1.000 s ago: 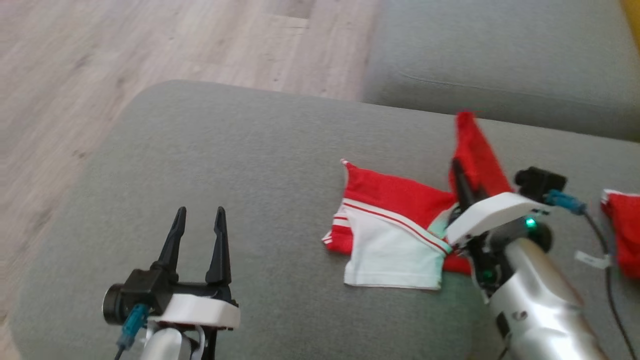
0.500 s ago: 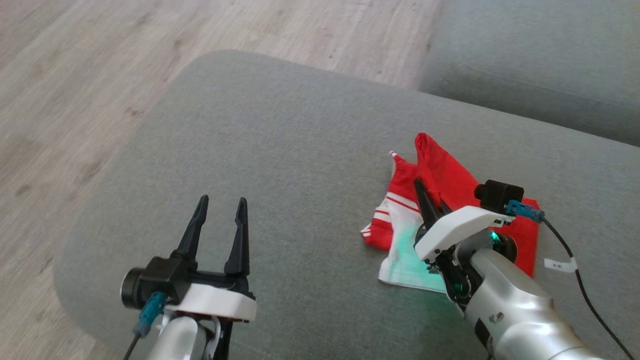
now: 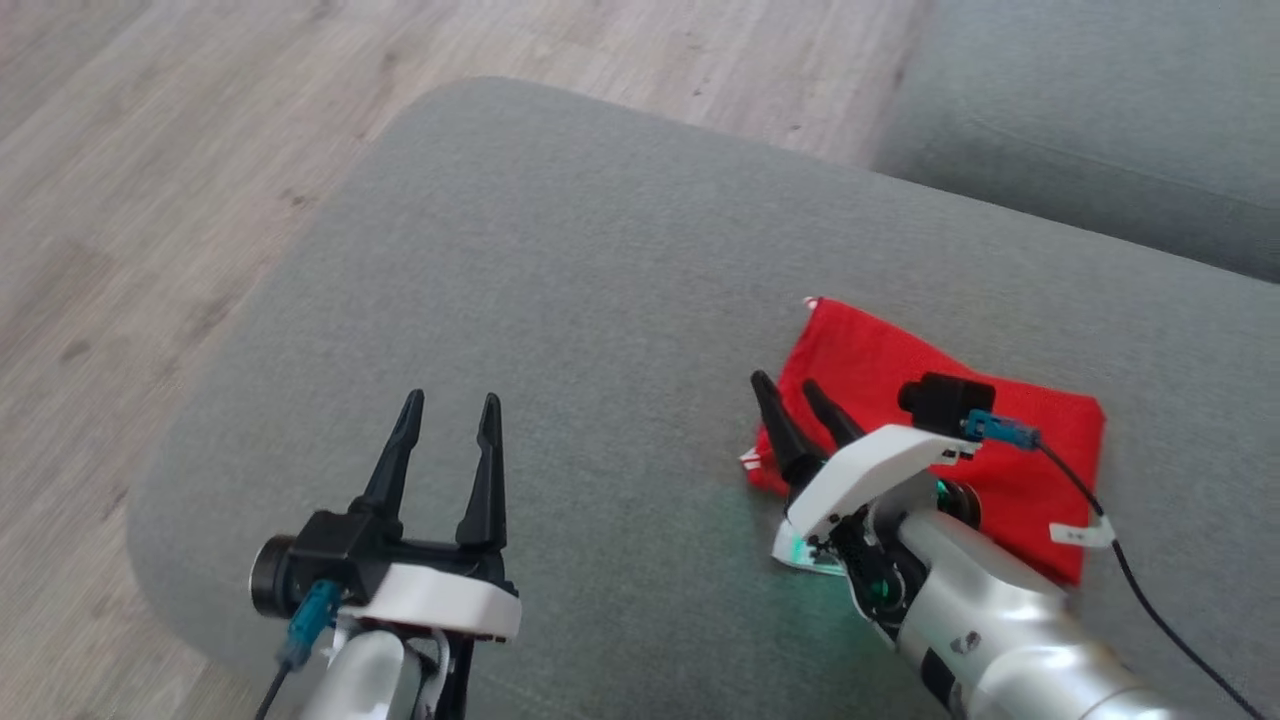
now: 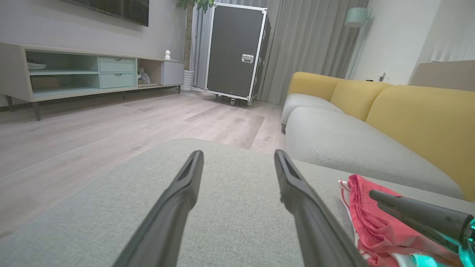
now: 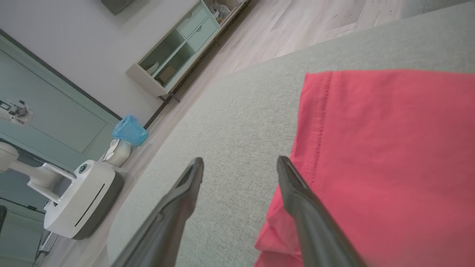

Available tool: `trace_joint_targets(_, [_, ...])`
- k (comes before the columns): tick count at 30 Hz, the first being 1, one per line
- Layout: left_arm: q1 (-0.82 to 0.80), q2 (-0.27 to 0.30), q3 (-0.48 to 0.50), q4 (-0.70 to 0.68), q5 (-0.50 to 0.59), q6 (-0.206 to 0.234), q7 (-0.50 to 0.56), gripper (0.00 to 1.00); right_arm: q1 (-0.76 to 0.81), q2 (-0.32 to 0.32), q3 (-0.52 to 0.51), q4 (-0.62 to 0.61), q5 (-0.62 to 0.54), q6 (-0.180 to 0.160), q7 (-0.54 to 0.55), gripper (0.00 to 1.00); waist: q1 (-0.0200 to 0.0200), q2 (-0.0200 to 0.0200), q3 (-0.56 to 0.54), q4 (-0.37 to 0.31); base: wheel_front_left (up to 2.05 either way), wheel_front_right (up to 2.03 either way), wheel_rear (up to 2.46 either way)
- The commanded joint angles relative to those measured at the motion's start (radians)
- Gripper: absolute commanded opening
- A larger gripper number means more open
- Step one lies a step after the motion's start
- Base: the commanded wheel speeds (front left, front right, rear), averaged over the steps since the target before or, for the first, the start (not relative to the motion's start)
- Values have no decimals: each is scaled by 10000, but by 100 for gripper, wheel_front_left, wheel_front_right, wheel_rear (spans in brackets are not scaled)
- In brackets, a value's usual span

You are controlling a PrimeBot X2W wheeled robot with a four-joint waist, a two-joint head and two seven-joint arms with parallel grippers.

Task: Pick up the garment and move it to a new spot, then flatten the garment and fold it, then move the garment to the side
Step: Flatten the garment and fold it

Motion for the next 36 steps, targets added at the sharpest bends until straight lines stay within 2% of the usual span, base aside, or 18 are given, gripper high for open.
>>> trace_joint_targets(1, [-437,11,314,-291,-12,40,-95,100,-452,79,152,-243,156,-7,-149,100,0,0,-142,-270,0,0,0])
trace_joint_targets(5, [-337,11,453,-322,38,40,-95,100,-914,79,-468,-34,-752,-7,-154,100,0,0,-397,-814,0,0,0])
trace_joint_targets(9, [-131,11,766,-446,30,76,-95,100,-988,21,-2095,-195,-3090,-7,-156,100,0,0,-644,-1546,0,0,0])
trace_joint_targets(15, [239,12,1315,-673,105,176,-95,100,764,-447,-5242,-2217,-6868,-7,-157,100,0,0,-830,-2513,0,0,0])
trace_joint_targets(16, [289,12,1380,-715,114,153,-95,100,1146,-425,-5686,-2664,-7406,-7,-157,100,0,0,-846,-2647,0,0,0])
trace_joint_targets(17, [289,12,1380,-715,114,153,-95,100,1146,-425,-5686,-2664,-7406,-7,-157,100,0,0,-846,-2647,0,0,0])
trace_joint_targets(18, [426,11,1527,-827,122,138,-95,100,1897,-329,-6405,-3637,-8438,-7,-157,100,0,0,-870,-2923,0,0,0])
trace_joint_targets(21, [657,11,1730,-947,136,92,-95,100,2937,-139,-7258,-4916,-9717,-7,-157,100,0,0,-863,-3315,0,0,0])
trace_joint_targets(25, [976,11,1938,-1092,179,6,-95,100,4187,50,-8184,-6284,-10510,-7,-158,100,0,0,-875,-3720,0,0,0])
trace_joint_targets(28, [1203,11,2092,-1124,211,-66,-95,100,4945,72,-8182,-7012,-10217,-7,-158,100,0,0,-851,-3977,0,0,0])
trace_joint_targets(36, [1486,11,2310,-1189,185,-84,-95,100,5566,77,-8079,-7460,-9834,-7,-158,100,0,0,-853,-4310,0,0,0])
